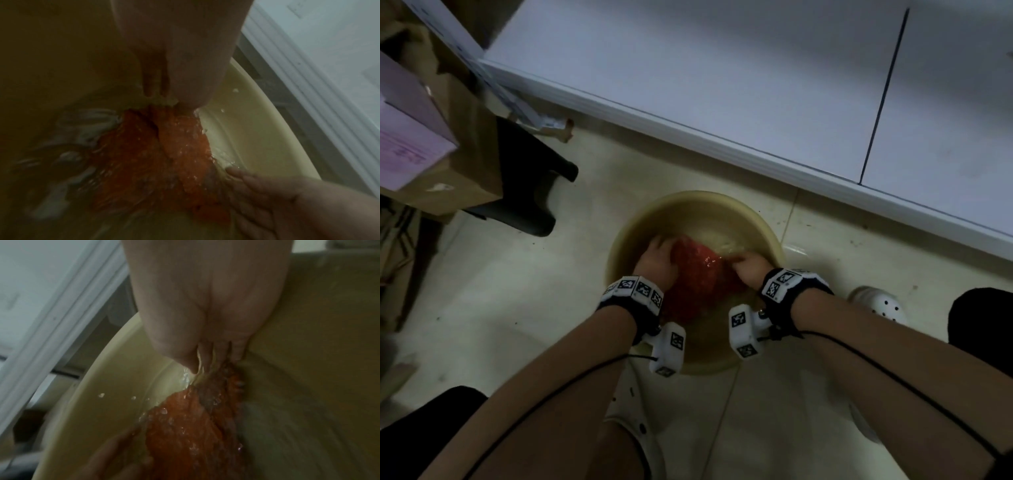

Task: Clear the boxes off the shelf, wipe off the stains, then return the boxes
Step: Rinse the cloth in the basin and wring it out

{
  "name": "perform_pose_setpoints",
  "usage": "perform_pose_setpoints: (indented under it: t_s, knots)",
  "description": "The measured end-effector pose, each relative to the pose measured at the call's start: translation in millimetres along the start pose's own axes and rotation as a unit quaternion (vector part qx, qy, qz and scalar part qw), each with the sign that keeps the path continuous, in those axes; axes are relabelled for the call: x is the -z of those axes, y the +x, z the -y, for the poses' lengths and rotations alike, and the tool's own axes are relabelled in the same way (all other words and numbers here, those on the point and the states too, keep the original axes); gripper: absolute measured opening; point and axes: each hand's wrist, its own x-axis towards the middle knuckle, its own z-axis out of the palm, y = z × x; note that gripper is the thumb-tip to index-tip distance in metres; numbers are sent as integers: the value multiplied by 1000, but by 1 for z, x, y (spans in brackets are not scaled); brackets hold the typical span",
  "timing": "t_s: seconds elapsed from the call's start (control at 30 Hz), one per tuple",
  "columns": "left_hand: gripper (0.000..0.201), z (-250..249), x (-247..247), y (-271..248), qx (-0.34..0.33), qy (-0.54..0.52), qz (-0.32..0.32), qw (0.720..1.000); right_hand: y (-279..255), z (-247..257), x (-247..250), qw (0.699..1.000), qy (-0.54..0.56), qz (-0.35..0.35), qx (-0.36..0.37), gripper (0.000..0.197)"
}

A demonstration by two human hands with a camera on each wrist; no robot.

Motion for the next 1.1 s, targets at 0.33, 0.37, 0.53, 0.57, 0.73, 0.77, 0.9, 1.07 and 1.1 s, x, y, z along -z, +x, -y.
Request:
perform_pose_setpoints:
  t_s: [0.33,0.37,0.53,0.57,0.73,0.77,0.9,1.07,1.1]
  knots:
    - [9,-32,-10,-33,-16,-241,130,962,-13,3,-25,925,347,67,-140,43]
    - [6,-35,-6,-36,-26,-263,146,953,-14,1,-24,921,358,66,-135,42]
    - [17,-47,5,-48,-93,-294,173,935,-35,20,-16,940,316,89,-91,27]
    - [15,-47,5,-48,-106,-270,164,943,-39,26,-15,948,295,77,-85,31]
    - [28,-42,19,-43,-63,-130,38,989,-44,32,-22,941,306,118,-85,21]
    - [31,-34,22,-39,-45,-104,11,994,-46,33,-25,918,362,123,-106,23]
    - [34,1,23,-32,54,-75,-33,995,-39,24,-27,933,322,108,-123,32]
    - [35,4,5,-30,66,-8,-46,997,-22,9,-20,976,207,-42,-54,11]
    - [39,5,2,-27,44,20,-63,997,-22,8,-17,980,189,-54,-44,22]
